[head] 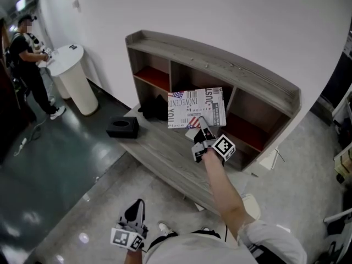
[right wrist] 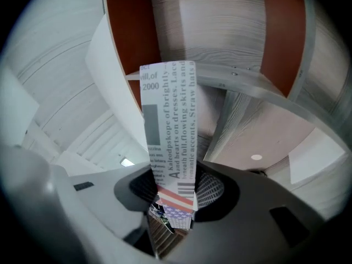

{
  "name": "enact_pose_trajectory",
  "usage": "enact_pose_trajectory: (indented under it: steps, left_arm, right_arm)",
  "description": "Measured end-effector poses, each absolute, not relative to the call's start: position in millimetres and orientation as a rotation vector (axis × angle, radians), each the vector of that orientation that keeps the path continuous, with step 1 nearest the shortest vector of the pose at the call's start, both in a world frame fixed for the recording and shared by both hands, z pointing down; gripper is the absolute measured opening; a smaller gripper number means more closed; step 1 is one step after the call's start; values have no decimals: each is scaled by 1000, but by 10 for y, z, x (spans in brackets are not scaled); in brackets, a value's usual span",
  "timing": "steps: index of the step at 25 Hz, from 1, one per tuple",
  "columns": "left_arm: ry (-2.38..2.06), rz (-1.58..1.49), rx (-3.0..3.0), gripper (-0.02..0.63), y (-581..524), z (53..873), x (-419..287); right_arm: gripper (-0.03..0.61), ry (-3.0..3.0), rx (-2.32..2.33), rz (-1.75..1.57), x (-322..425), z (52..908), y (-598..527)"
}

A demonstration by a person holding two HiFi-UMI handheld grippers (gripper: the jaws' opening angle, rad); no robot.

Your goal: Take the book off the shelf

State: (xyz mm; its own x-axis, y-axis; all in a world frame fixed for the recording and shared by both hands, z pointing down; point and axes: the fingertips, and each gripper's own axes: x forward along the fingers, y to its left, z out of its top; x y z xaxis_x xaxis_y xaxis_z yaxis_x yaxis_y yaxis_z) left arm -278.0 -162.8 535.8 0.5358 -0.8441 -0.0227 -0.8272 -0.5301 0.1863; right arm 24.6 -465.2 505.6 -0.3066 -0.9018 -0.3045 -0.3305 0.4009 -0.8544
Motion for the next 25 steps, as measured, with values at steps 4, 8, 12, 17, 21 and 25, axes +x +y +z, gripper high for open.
enact_pose_trajectory:
  steps: [4, 8, 12, 17, 21, 25]
  left_arm:
    - [-1465, -158, 2611, 17, -1534, 5311, -2751]
    - [-1511, -144, 2597, 17, -1474, 5306, -2792]
    - [-1562, -141, 2584, 17, -1447, 5271, -2850]
    - [-1603, -160, 2586, 17, -1436, 5198, -2861]
    - [-1610, -168, 2599, 15, -1454, 5134, -2803]
    - [-1622, -162, 2617, 17, -1500, 5084, -2762]
  right_arm:
    - [175, 1890, -1129, -862, 256, 5021, -4556]
    - [175, 2053, -1154, -737, 134, 4845, -4489]
    - [175, 2226, -1200, -628, 8, 4725, -4404]
    - [175, 2375, -1258, -482, 20, 4578, -4230]
    - [173, 2477, -1296, -380, 90, 4506, -4103]
    - [173, 2546, -1274, -358, 199, 4482, -3948]
